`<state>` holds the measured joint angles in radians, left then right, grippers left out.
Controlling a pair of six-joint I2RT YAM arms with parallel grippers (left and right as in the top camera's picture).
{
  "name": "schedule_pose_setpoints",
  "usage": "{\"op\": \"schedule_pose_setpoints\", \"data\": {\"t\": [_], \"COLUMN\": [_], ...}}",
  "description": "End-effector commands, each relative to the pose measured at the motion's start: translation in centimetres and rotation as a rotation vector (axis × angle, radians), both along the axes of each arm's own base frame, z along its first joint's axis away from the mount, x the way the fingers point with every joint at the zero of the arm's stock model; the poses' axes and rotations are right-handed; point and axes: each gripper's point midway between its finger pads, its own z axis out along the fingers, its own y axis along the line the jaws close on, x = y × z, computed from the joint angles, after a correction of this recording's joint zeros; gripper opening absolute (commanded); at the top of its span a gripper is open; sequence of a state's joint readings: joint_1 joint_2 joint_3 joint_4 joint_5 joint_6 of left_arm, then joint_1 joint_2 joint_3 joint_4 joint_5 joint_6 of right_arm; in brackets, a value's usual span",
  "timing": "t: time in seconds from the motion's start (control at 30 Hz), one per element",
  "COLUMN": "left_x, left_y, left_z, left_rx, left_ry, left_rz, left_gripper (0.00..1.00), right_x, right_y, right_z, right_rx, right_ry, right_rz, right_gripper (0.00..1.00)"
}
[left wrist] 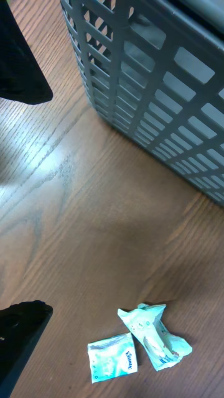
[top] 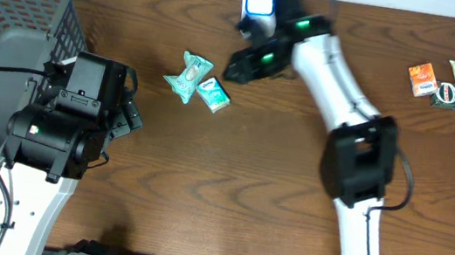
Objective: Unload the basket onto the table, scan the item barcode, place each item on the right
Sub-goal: 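Swing the right gripper left toward the Kleenex and wipes packs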
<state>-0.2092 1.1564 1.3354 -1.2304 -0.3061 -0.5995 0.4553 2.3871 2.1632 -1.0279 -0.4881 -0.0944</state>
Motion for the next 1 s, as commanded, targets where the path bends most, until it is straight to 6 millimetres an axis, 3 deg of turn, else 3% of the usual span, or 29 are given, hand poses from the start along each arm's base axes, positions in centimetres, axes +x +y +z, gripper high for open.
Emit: {"op": "schedule_pose_setpoints", "data": {"t": [0.0,0.1,0.33,0.6,0.63,0.67,0.7,0.73,0.83,0.97], "left_x": [-0.1,-0.1,-0.1,-0.1,-0.1,-0.1,-0.1,-0.1,-0.1,-0.1], "left_y": [0.5,0.5,0.5,0.5,0.5,0.5,0.5,0.5,0.5,0.5], "left_z": [0.2,0.2,0.2,0.2,0.2,0.2,0.2,0.2,0.2,0.2], "left_rx": [0.016,0.016,0.016,0.016,0.016,0.016,0.016,0.016,0.016,0.016], "left_ry": [-0.005,-0.005,-0.005,-0.005,-0.005,-0.005,-0.005,-0.005,-0.005,-0.005], "left_rz": [0.018,0.018,0.018,0.018,0.018,0.018,0.018,0.018,0.018,0.018], "left_gripper": [1.0,1.0,1.0,1.0,1.0,1.0,1.0,1.0,1.0,1.0], "right_x": [-0.6,-1.6,-2.0,-3.8,-4.0,-4.1,-4.2,-4.2,-3.5,-2.0], "right_y": [0.9,3.2,4.5,3.3,3.2,3.1,3.1,3.1,3.3,2.6], "right_z": [-0.1,-0.4,-0.5,-6.5,-7.0,-7.0,-7.1,-7.0,-5.4,0.0], "right_rx": [-0.198,-0.302,-0.425,-0.472,-0.477,-0.479,-0.476,-0.472,-0.442,-0.305], "right_ry": [-0.128,-0.229,-0.356,-0.3,-0.293,-0.29,-0.281,-0.278,-0.282,-0.232], "right_rz": [-0.013,0.014,-0.012,0.006,0.008,0.009,-0.006,-0.017,-0.068,-0.144], "right_gripper": [0.61,0.56,0.46,0.45,0.42,0.33,0.07,0.01,0.01,0.01]}}
